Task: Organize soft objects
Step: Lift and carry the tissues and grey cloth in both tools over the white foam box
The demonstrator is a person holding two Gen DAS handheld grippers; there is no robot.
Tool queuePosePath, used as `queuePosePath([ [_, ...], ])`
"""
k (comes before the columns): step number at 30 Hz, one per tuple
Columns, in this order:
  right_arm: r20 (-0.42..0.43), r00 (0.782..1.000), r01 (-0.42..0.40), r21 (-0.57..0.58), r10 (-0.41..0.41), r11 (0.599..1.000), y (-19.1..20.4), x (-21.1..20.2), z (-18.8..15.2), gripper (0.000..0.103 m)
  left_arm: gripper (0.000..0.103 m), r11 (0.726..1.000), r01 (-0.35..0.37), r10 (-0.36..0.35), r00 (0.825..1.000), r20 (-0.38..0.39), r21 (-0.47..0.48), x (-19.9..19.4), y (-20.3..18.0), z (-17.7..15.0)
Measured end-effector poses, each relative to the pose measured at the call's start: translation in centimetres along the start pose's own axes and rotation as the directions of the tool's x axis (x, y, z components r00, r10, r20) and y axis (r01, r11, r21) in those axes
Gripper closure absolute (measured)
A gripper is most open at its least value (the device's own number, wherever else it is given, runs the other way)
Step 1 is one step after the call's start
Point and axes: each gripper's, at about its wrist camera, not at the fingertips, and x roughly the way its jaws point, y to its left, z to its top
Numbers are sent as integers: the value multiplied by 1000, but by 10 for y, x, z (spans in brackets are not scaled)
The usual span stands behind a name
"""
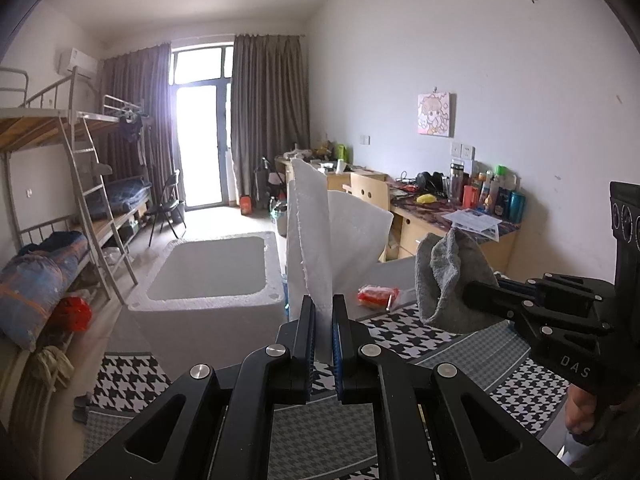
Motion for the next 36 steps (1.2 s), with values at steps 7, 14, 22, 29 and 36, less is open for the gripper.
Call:
queuePosePath([
  [7, 4, 1000, -3, -16, 3, 1000, 5, 4, 11, 90, 95, 1000, -12, 12, 1000, 19, -5, -1, 5, 7],
  [14, 7, 1000, 3, -48, -3, 999, 12, 9, 25, 90, 95, 999, -38, 39, 999, 35, -16, -1, 16, 18],
  [22, 23, 1000, 3, -56, -2, 998, 12, 16, 41, 90, 95, 997, -77, 78, 996, 41, -28, 5, 28, 27],
  [29, 18, 1000, -14, -56, 15, 998, 13, 28, 47, 90, 95, 993, -103, 105, 993, 44, -56, 14, 41, 35],
  [36, 18, 1000, -19, -52, 20, 998, 12, 40, 54, 90, 95, 991, -109, 111, 994, 25, -77, 24, 50, 39],
])
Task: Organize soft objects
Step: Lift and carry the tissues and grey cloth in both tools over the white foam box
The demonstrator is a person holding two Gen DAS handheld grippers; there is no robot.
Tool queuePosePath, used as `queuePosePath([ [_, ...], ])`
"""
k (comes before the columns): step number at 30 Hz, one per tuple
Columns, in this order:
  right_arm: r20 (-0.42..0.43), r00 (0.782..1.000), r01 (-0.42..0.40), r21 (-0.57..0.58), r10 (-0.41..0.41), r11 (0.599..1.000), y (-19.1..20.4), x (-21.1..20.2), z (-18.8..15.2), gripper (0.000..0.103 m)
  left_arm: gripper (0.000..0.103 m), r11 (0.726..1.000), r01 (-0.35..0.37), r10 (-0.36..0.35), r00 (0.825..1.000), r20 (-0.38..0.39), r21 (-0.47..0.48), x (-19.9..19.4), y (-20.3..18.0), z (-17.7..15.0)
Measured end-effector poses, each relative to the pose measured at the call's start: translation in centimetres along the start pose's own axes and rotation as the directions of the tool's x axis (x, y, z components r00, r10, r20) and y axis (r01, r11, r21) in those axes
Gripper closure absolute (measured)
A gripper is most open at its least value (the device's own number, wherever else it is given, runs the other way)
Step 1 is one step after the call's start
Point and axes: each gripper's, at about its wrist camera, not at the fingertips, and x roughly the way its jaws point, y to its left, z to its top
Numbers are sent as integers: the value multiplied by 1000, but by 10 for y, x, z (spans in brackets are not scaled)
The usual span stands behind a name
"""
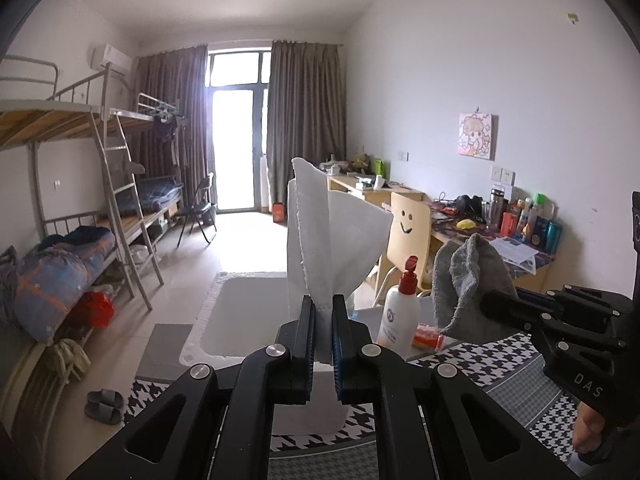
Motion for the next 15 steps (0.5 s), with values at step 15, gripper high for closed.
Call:
queuePosePath([
  [15, -8, 1000, -11, -7, 11, 1000, 0, 21, 7, 90, 95, 997, -79, 79, 997, -15, -16, 25, 17, 6],
])
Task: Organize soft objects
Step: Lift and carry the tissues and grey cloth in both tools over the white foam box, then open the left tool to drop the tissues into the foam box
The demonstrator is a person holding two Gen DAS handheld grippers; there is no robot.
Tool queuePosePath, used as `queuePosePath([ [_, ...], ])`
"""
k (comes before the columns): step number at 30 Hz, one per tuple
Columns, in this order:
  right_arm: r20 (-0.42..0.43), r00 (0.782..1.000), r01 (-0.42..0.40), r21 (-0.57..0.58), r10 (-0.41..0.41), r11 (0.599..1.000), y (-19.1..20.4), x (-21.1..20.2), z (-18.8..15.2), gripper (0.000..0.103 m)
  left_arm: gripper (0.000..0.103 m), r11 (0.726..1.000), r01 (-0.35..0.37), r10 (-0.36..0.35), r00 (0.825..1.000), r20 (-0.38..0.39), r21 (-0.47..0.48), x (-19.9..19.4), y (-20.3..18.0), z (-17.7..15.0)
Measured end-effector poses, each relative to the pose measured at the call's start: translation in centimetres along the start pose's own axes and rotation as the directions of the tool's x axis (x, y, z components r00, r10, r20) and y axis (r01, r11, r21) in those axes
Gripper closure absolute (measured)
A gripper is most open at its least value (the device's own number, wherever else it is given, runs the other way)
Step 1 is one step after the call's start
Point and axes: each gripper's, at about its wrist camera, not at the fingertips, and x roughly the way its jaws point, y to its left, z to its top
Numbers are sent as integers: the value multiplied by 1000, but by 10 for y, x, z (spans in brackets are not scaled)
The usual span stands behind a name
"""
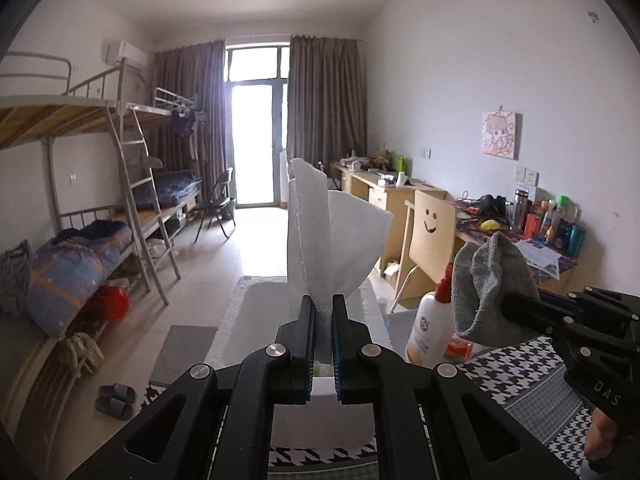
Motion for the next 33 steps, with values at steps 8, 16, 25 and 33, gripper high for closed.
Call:
queuePosePath([
  [8, -21, 1000, -8, 3, 8, 1000, 2, 18, 4, 90, 95, 999, -46, 46, 999, -29, 14, 15, 4, 0],
  [16, -24, 1000, -9, -6, 9, 1000, 3, 24, 11, 90, 95, 998, -57, 57, 997, -48, 1, 29, 11, 2],
  [25, -48, 999, -22, -9, 21, 1000, 8, 39, 13, 90, 95, 998, -55, 53, 994, -95, -17, 48, 22, -3],
  [33, -66, 997, -31, -14, 30, 999, 10, 52, 14, 90, 95, 998, -51, 47, 990, -133, -27, 63, 25, -3],
])
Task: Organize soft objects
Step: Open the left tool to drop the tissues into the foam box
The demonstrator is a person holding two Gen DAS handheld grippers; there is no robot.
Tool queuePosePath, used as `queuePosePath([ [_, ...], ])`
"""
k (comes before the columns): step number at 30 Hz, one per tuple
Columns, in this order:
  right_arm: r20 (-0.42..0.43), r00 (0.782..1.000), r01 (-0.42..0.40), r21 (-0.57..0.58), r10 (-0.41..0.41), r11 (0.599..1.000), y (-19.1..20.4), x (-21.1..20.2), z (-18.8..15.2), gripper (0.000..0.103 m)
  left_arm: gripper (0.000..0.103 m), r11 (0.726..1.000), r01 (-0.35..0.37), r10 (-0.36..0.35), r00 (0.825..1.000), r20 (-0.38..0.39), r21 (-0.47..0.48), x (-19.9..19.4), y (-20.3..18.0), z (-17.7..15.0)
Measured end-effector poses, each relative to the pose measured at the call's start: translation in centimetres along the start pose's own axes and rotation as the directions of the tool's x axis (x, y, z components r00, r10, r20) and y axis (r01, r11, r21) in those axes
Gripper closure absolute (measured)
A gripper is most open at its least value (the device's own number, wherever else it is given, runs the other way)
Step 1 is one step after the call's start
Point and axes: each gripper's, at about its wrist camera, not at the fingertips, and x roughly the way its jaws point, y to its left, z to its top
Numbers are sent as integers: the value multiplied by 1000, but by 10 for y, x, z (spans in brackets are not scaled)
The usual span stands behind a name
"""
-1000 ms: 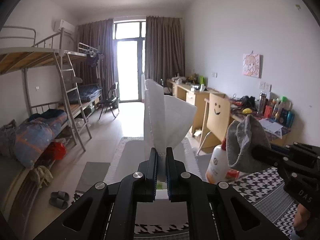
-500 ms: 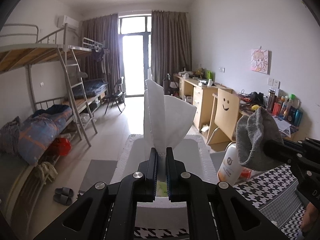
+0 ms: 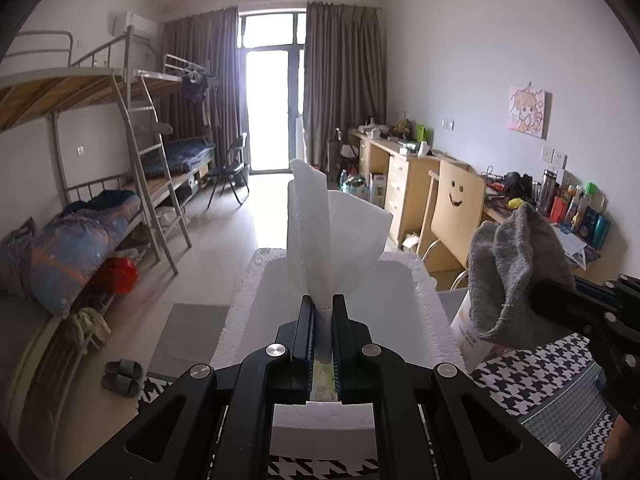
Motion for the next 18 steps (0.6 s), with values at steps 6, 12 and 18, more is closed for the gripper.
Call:
queuePosePath([
  [6, -11, 1000, 0, -9, 0, 1000, 4, 4, 0, 90, 95, 1000, 21, -21, 999, -48, -19, 16, 6, -3],
  [12, -17, 1000, 6, -13, -6, 1000, 2, 8, 1, 90, 84, 1000, 29, -30, 995, -91, -7, 27, 8, -5],
  [18, -18, 1000, 11, -9, -11, 1000, 0, 10, 2, 90, 35, 999, -7, 5, 998, -68, -36, 20, 16, -7],
])
